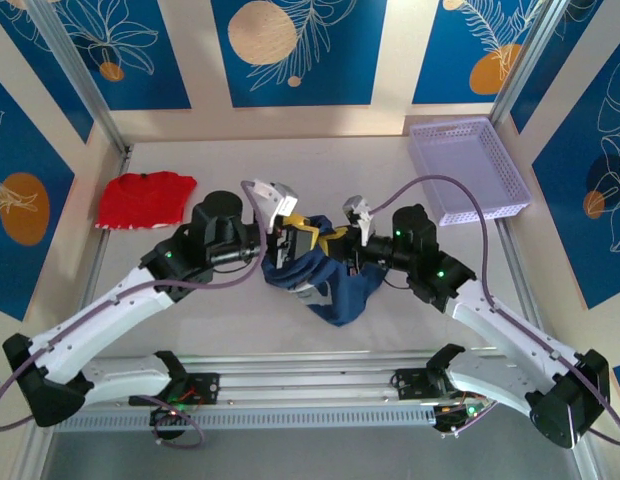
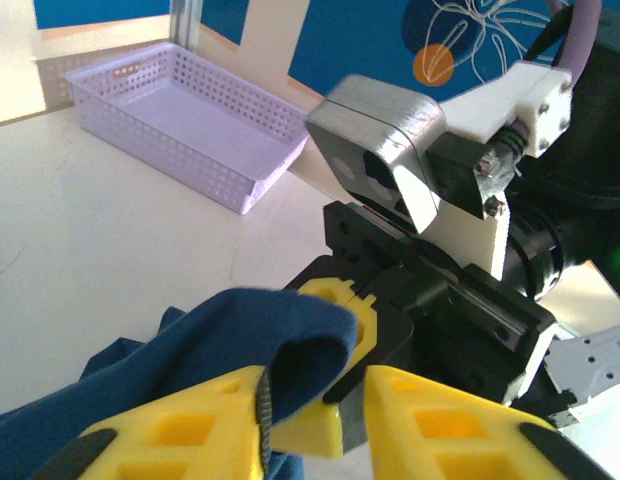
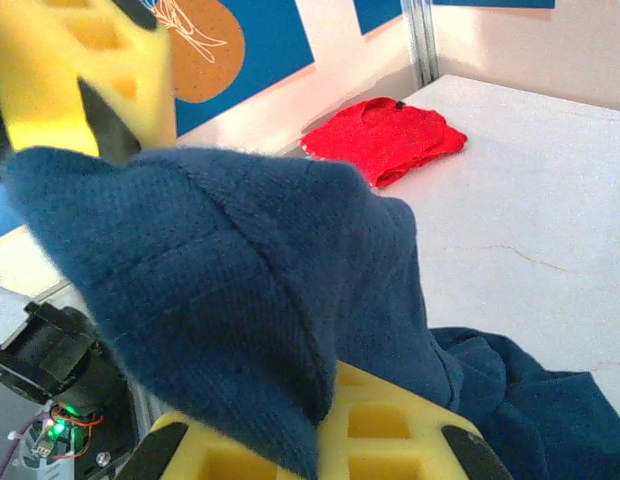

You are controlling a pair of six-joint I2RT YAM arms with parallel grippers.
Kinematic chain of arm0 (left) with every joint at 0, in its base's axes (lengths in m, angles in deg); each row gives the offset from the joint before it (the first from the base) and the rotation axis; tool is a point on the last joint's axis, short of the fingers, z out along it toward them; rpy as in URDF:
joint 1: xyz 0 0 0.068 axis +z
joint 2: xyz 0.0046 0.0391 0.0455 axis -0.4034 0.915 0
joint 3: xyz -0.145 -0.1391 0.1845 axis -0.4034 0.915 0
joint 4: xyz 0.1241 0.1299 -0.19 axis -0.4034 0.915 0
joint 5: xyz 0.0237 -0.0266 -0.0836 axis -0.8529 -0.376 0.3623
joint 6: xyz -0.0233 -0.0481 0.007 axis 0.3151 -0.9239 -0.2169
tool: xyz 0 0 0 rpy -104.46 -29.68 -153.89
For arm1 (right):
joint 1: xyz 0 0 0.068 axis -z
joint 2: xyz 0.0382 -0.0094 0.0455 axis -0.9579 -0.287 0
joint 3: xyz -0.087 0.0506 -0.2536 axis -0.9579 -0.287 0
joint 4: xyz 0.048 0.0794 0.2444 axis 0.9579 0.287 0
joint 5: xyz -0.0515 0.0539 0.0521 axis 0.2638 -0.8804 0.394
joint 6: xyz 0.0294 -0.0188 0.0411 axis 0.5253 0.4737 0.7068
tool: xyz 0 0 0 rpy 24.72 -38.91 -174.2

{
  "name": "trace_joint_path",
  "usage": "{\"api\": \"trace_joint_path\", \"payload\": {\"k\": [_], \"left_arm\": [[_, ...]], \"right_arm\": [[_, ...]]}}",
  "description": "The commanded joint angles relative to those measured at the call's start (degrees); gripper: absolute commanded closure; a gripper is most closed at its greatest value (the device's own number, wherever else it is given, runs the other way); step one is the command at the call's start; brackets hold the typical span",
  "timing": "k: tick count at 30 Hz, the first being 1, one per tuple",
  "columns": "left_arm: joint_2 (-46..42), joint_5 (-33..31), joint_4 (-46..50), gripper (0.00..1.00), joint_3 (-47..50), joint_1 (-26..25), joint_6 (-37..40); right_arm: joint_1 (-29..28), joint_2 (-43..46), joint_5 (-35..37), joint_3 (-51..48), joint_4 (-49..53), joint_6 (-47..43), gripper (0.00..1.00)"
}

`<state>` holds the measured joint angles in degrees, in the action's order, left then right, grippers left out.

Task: Fold the inside-out t-shirt

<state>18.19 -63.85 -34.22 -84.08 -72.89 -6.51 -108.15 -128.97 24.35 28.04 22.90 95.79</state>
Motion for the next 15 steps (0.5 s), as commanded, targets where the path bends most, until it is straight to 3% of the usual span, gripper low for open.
{"api": "trace_joint_path", "payload": {"k": [1,5,15], "left_arm": [[-3.39,-4.63,0.4,0.57,3.3,1.12,3.32],[-3.36,-5.79,1.8,0.54,5.03,2.76,3.83],[5.6,-2.25,1.4,0.54,0.78,3.57,4.54]], "right_arm": [[4.07,3.11,-9.52,-2.24,-3.9,-0.77,1.0],[7.84,4.06,-14.87,-3.83,-6.35,0.68,1.0],[8.64,4.72,-16.57,-4.05,-6.55,1.39,1.0]]}}
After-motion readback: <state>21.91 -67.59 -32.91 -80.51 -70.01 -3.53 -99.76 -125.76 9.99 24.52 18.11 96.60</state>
